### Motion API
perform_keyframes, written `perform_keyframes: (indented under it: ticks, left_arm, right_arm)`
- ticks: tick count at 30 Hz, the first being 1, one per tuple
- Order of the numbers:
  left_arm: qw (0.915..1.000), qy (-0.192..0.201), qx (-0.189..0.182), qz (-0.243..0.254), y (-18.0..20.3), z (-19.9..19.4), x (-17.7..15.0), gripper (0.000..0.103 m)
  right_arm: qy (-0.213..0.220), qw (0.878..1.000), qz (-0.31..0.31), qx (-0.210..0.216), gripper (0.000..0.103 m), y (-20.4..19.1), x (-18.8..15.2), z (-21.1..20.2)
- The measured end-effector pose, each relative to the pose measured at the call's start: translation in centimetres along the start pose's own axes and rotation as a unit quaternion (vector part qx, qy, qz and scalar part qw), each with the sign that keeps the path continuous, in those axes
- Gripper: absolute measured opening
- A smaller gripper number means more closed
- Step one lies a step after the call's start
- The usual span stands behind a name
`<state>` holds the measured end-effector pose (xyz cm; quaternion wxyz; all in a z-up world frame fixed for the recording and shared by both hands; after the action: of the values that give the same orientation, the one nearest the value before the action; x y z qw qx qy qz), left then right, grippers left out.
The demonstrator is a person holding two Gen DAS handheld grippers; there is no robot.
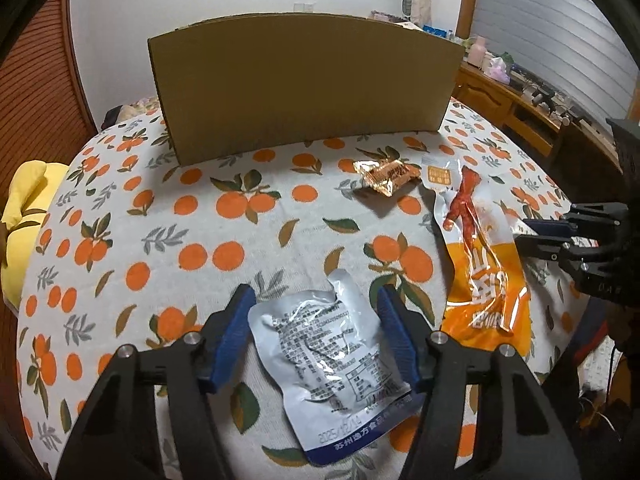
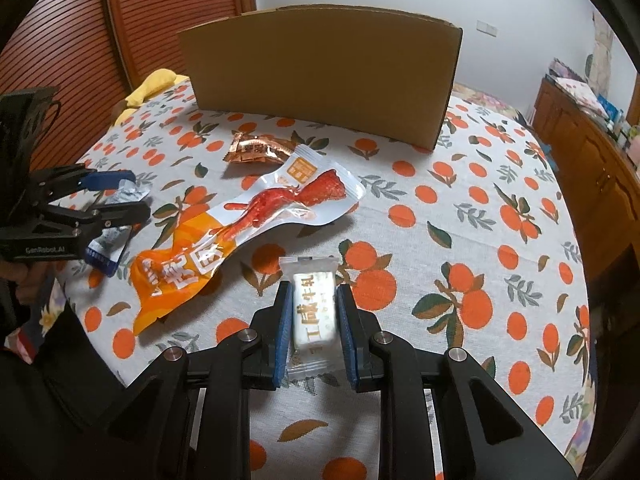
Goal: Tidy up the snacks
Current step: 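Grasp the silver printed pouch with the left tool while the right tool grasps the white bar pack, then carry both packs over the box and open both tools to drop them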
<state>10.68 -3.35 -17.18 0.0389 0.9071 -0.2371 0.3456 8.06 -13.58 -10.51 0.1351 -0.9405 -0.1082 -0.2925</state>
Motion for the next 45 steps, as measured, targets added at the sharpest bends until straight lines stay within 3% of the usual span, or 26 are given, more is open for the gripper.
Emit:
perform_keyframes:
  ticks: [9,18,26,29,30,39,45]
  left_arm:
    - [1.0,-0.001,-0.004,0.002,-0.4,0.5,0.6,0.057]
    - [0.9996,-0.024,-0.01,-0.014,-0.6,0.0,-0.1,0.069]
    - [0.9991,-0.041,0.005,-0.007,-0.1,-0.1,-1.4,0.072]
    - [0.9992,-0.04,0.007,-0.001,0.0,-0.1,-1.4,0.067]
    - [0.9992,-0.038,0.01,0.005,0.1,-0.2,-1.4,0.057]
    - [0.9998,-0.019,0.002,0.008,0.0,-0.7,-0.7,0.057]
    - [0.9999,0.008,0.003,0.012,-0.2,-2.1,1.8,0.057]
  right_arm:
    - [0.005,1.0,0.005,-0.001,0.021,0.2,0.2,-0.3]
    - [0.004,1.0,0.006,0.004,0.021,0.1,0.1,-0.4]
    - [0.006,1.0,0.006,0.007,0.021,-0.3,0.2,-0.5]
    - [0.007,1.0,0.007,0.008,0.021,-0.3,0.2,-0.6]
    - [0.007,1.0,0.007,0.007,0.021,-0.3,0.2,-0.6]
    - [0.015,1.0,0.01,0.008,0.021,-0.1,0.5,-1.2]
    - [0.026,1.0,0.007,0.007,0.021,0.0,1.2,-2.0]
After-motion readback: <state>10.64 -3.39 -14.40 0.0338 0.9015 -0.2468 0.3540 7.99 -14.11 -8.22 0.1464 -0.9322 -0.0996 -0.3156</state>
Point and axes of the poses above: each gripper's, at about its wrist camera, not at the fingertips, and z roughly the way its jaws point, y to its right, x to its top, the point moved 9 cm from there along z, roughly the way its jaws point, and after that the axes turned 15 degrees about z, right-handed, at the moved point
